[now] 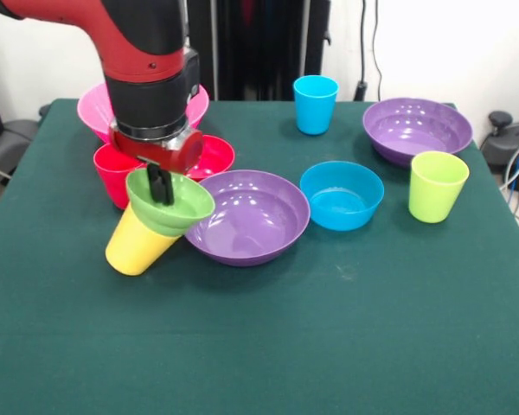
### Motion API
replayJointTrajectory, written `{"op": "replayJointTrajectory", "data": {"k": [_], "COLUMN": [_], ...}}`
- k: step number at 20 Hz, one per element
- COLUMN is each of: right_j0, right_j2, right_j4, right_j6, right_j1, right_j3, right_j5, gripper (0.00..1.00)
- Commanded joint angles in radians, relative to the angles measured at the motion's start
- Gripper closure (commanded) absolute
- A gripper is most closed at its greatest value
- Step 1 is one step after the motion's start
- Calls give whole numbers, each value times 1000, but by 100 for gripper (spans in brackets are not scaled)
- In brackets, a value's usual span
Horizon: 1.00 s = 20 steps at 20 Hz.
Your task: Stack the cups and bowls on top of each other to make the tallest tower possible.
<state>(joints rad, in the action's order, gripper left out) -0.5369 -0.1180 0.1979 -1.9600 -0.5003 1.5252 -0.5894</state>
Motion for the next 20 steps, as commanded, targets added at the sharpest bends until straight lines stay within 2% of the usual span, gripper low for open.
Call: {"op": "replayJointTrajectory", "data": {"k": [1,4,8,11,15,19,20], "right_j0": [62,74,71,70,80,68,66], "right_j2": [27,60,68,72,111,125,129], "right_j4": [29,55,70,71,124,206,237], "right_j6": [-24,-29,-7,12,45,72,56], "right_j1": [5,-2,-24,-43,-75,-85,-74], "right_j3": [-3,-12,-7,-1,-22,-81,-106], "right_j5": [-196,-174,-115,-111,-92,28,103], "gripper": [100,100,100,100,100,100,100]}}
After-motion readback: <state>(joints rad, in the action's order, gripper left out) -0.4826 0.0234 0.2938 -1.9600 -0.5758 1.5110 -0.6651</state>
